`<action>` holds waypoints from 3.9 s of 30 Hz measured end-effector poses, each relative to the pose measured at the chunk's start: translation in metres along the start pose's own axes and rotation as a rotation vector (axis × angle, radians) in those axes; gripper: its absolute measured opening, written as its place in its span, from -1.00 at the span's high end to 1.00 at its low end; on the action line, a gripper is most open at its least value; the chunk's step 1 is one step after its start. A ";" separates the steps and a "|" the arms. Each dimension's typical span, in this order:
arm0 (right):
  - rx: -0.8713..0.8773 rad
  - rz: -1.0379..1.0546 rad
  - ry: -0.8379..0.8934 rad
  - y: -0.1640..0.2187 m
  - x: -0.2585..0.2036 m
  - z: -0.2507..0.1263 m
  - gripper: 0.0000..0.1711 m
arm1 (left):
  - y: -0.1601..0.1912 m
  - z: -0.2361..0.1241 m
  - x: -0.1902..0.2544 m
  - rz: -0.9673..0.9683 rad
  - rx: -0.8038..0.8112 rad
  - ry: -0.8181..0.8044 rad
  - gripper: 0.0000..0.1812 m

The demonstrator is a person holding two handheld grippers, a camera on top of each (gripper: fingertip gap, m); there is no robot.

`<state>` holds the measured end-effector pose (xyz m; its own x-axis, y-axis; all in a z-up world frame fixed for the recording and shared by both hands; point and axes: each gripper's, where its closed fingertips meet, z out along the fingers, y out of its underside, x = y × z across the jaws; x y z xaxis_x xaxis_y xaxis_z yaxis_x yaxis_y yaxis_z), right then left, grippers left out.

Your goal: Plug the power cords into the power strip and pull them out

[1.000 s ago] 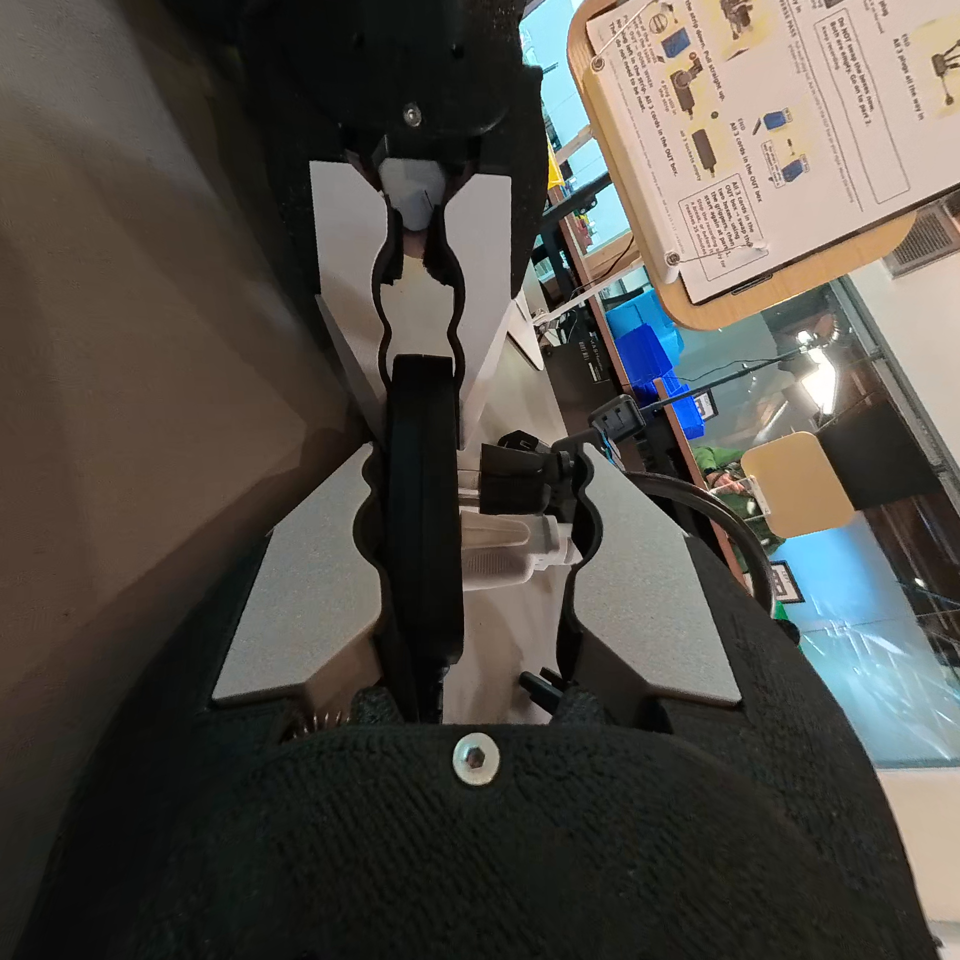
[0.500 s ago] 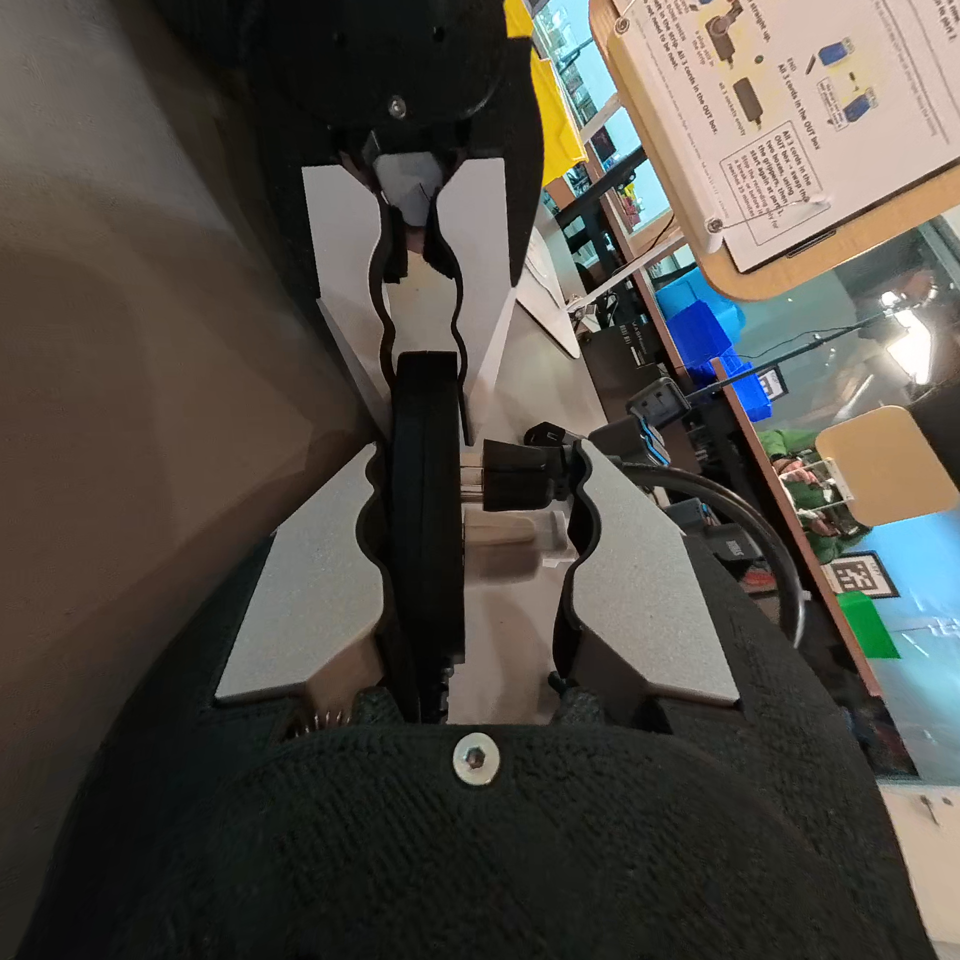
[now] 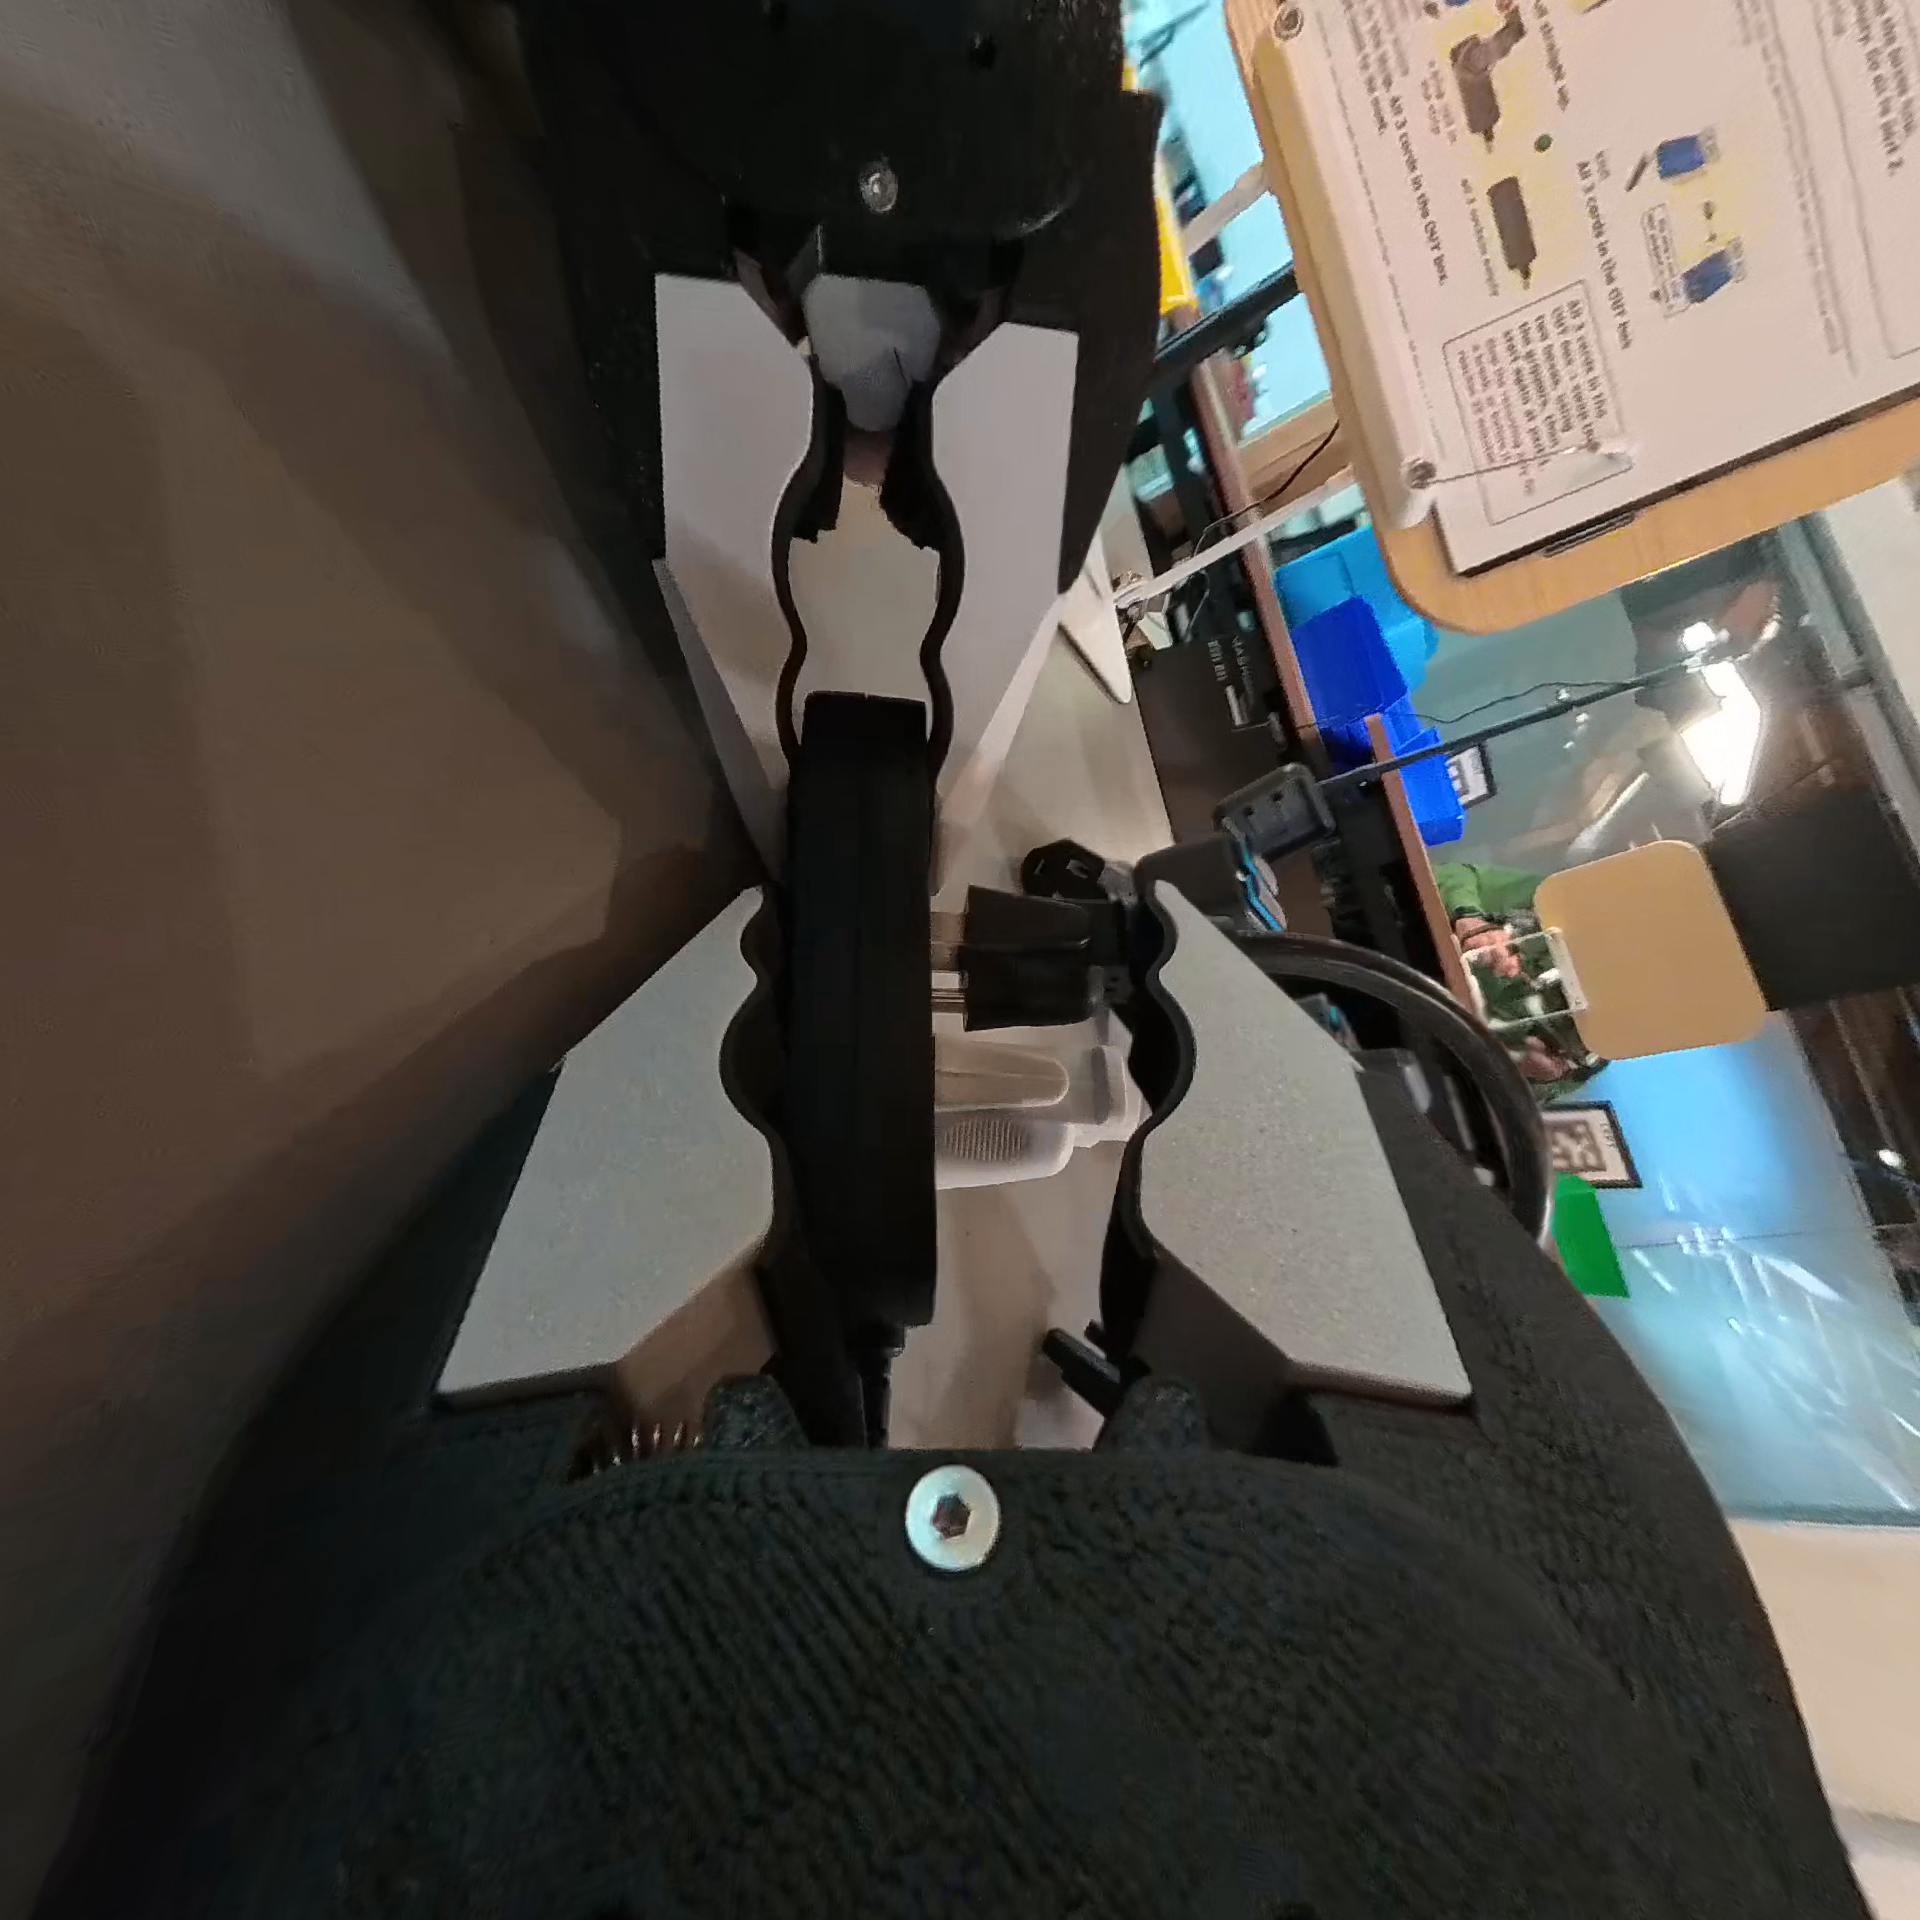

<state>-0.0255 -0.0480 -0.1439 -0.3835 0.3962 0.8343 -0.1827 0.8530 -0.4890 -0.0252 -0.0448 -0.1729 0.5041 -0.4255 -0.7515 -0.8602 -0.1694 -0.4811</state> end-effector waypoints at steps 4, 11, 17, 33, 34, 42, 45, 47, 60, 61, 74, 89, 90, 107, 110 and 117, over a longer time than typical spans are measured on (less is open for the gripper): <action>-0.012 0.017 -0.008 0.001 0.000 0.001 0.23 | 0.000 0.000 0.000 -0.012 0.001 0.009 0.73; -0.012 0.011 -0.009 0.001 0.000 -0.001 0.22 | -0.002 0.001 0.002 -0.023 0.002 0.014 0.73; 0.028 0.036 0.009 -0.002 0.002 -0.009 0.16 | -0.005 0.000 0.000 -0.022 0.025 -0.019 0.73; 0.235 1.110 0.040 0.003 0.077 -0.045 0.55 | -0.010 0.006 -0.012 0.309 -0.016 -0.223 0.73; 0.220 1.127 0.030 0.004 0.077 -0.043 0.56 | -0.010 0.006 -0.012 0.342 -0.022 -0.235 0.73; -0.033 1.092 0.110 0.004 0.076 -0.033 0.60 | -0.010 0.005 -0.016 0.456 -0.080 -0.303 0.73; -0.106 1.081 0.159 0.002 0.072 -0.027 0.56 | -0.010 0.004 -0.017 0.498 -0.102 -0.327 0.73; -0.126 1.073 0.155 0.000 0.066 -0.022 0.57 | -0.012 0.003 -0.018 0.519 -0.108 -0.337 0.73; -0.054 1.036 0.153 -0.002 0.060 -0.019 0.88 | -0.013 0.004 -0.014 0.395 -0.113 -0.309 0.73; -0.064 1.021 0.160 -0.004 0.059 -0.016 0.88 | -0.012 0.005 -0.013 0.388 -0.115 -0.303 0.73; -0.065 0.992 0.186 0.000 0.055 -0.016 0.86 | -0.009 0.008 -0.009 0.303 -0.110 -0.255 0.72; -0.060 0.986 0.250 0.003 0.053 -0.023 0.86 | -0.010 0.009 -0.008 0.297 -0.102 -0.240 0.72; -0.044 1.025 0.240 0.006 0.054 -0.025 0.86 | -0.010 0.010 -0.007 0.281 -0.097 -0.231 0.72; -0.047 0.379 0.572 -0.007 0.082 -0.071 0.89 | -0.011 0.009 -0.006 0.203 -0.047 -0.184 0.73; 0.034 0.444 0.562 -0.011 0.083 -0.086 1.00 | -0.012 0.009 -0.006 0.201 -0.044 -0.179 0.73; -0.194 0.090 0.675 -0.001 0.090 -0.097 1.00 | -0.012 0.009 -0.005 0.202 -0.042 -0.176 0.73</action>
<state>0.0283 0.0203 -0.0438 0.2667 0.5388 0.7991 0.0118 0.8272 -0.5618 -0.0168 -0.0327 -0.1669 0.3241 -0.2936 -0.8993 -0.9454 -0.1353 -0.2966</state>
